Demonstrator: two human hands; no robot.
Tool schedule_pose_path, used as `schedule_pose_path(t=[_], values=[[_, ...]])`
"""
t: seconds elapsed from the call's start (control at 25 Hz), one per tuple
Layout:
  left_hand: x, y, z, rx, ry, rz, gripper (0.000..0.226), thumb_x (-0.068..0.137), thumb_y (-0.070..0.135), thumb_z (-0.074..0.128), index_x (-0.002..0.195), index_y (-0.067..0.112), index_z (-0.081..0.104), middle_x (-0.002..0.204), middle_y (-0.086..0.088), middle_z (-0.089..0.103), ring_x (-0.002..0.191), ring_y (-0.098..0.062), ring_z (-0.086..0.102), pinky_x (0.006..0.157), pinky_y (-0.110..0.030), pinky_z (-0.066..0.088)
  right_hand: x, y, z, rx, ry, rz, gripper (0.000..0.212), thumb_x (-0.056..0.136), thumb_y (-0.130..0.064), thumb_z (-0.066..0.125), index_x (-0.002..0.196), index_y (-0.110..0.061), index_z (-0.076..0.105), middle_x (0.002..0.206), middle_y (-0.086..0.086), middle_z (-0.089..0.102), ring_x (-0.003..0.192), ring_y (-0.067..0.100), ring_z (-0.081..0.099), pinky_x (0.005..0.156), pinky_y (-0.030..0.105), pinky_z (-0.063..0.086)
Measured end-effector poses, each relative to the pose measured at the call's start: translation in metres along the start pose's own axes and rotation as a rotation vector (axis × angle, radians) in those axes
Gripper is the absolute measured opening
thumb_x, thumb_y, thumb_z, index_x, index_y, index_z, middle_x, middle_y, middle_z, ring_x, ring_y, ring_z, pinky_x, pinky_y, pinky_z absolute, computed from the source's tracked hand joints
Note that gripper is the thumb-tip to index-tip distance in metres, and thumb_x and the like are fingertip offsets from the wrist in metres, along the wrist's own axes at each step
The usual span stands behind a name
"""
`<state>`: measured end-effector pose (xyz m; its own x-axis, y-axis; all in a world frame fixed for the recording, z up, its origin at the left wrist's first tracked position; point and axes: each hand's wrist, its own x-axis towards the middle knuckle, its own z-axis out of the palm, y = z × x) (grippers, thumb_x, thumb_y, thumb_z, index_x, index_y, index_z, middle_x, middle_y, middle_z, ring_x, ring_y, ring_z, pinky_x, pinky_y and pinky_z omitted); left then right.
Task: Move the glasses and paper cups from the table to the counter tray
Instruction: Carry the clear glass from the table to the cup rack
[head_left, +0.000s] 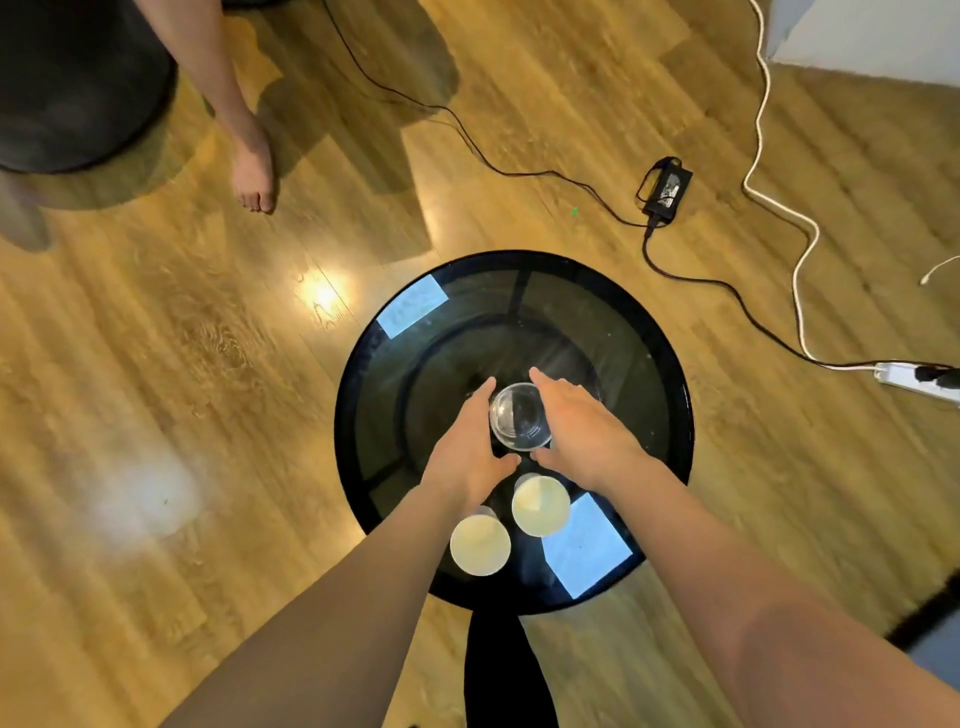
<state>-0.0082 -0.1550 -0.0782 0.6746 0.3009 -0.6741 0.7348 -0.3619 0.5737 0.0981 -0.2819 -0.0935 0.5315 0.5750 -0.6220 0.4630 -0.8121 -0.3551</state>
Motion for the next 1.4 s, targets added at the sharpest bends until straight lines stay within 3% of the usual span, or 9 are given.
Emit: schedule_pose_path(t=[0.2,0.4,0.56,0.64,0.76,0.84,1.0,1.12,1.4], values=[[0.001,0.022,-0.002,-0.083,0.06,0.015,0.054,0.095,0.022,0.072,0.142,0.026,0.046,0.139,0.002,0.058,0.124,-0.016,0.056,0.111,-0.031,0.043,0.003,0.002,-0.003,0.147,-0.005,0.001,0.098,0.078,-0.03,0.087,0.152,-0.035,0.024,0.149,-0.003,0.049,0.133,0.025,0.052,0.105,0.044,0.047],[-0.019,0.035,-0.036,-0.271,-0.019,0.057,0.062,0.079,0.024,0.087,0.127,0.033,0.049,0.125,0.014,0.06,0.112,-0.008,0.06,0.096,-0.021,0.046,-0.033,-0.005,-0.033,0.58,0.021,-0.009,0.086,0.078,-0.032,0.083,0.143,-0.047,0.029,0.134,-0.022,0.051,0.118,0.003,0.055,0.098,0.026,0.048],[-0.053,0.063,-0.075,-0.474,-0.154,-0.016,0.052,0.075,0.029,0.09,0.115,0.044,0.06,0.104,0.026,0.07,0.096,0.006,0.067,0.07,-0.007,0.05,-0.083,-0.028,-0.067,0.922,0.143,0.008,0.068,0.073,-0.044,0.072,0.133,-0.058,0.043,0.141,-0.026,0.052,0.131,-0.001,0.049,0.112,0.037,0.044],[-0.081,0.084,-0.094,-0.536,-0.179,-0.014,0.062,0.075,0.033,0.088,0.129,0.042,0.059,0.113,0.017,0.07,0.102,0.001,0.068,0.077,-0.012,0.053,-0.114,-0.044,-0.088,1.009,0.183,0.005,0.069,0.078,-0.039,0.067,0.138,-0.061,0.04,0.148,-0.022,0.048,0.137,0.004,0.046,0.115,0.045,0.041],[-0.129,0.121,-0.116,-0.659,-0.186,0.031,0.085,0.074,0.034,0.082,0.149,0.035,0.043,0.132,0.0,0.061,0.118,-0.014,0.065,0.099,-0.031,0.052,-0.162,-0.071,-0.118,0.892,0.251,-0.101,0.089,0.077,-0.052,0.07,0.149,-0.062,0.019,0.149,-0.037,0.034,0.139,-0.004,0.038,0.111,0.029,0.04],[-0.167,0.151,-0.123,-0.608,-0.129,0.098,0.086,0.077,0.034,0.083,0.15,0.036,0.037,0.134,0.005,0.057,0.118,-0.012,0.062,0.095,-0.029,0.053,-0.194,-0.09,-0.138,0.758,0.339,-0.16,0.105,0.073,-0.063,0.07,0.153,-0.058,0.002,0.149,-0.042,0.025,0.138,-0.008,0.029,0.104,0.019,0.031],[-0.221,0.193,-0.121,-0.604,0.032,0.181,0.07,0.08,0.018,0.086,0.137,0.025,0.046,0.128,-0.001,0.06,0.108,-0.01,0.065,0.081,-0.022,0.056,-0.243,-0.104,-0.159,0.725,0.478,-0.166,0.115,0.074,-0.057,0.075,0.151,-0.06,-0.01,0.157,-0.014,0.03,0.136,-0.001,0.029,0.106,0.027,0.032],[-0.248,0.209,-0.118,-0.683,0.031,0.235,0.066,0.08,0.016,0.086,0.134,0.026,0.051,0.122,0.001,0.067,0.105,-0.011,0.07,0.092,-0.032,0.059,-0.276,-0.109,-0.159,0.79,0.554,-0.132,0.118,0.069,-0.059,0.081,0.146,-0.068,-0.008,0.158,-0.014,0.036,0.136,0.004,0.046,0.106,0.034,0.046],[-0.295,0.224,-0.112,-0.601,-0.104,0.391,0.076,0.059,0.043,0.089,0.123,0.04,0.048,0.121,0.002,0.07,0.099,-0.003,0.072,0.082,-0.022,0.057,-0.327,-0.122,-0.145,0.927,0.784,-0.072,0.109,0.065,-0.055,0.083,0.146,-0.065,0.011,0.143,-0.005,0.053,0.118,0.01,0.063,0.094,0.044,0.057]])
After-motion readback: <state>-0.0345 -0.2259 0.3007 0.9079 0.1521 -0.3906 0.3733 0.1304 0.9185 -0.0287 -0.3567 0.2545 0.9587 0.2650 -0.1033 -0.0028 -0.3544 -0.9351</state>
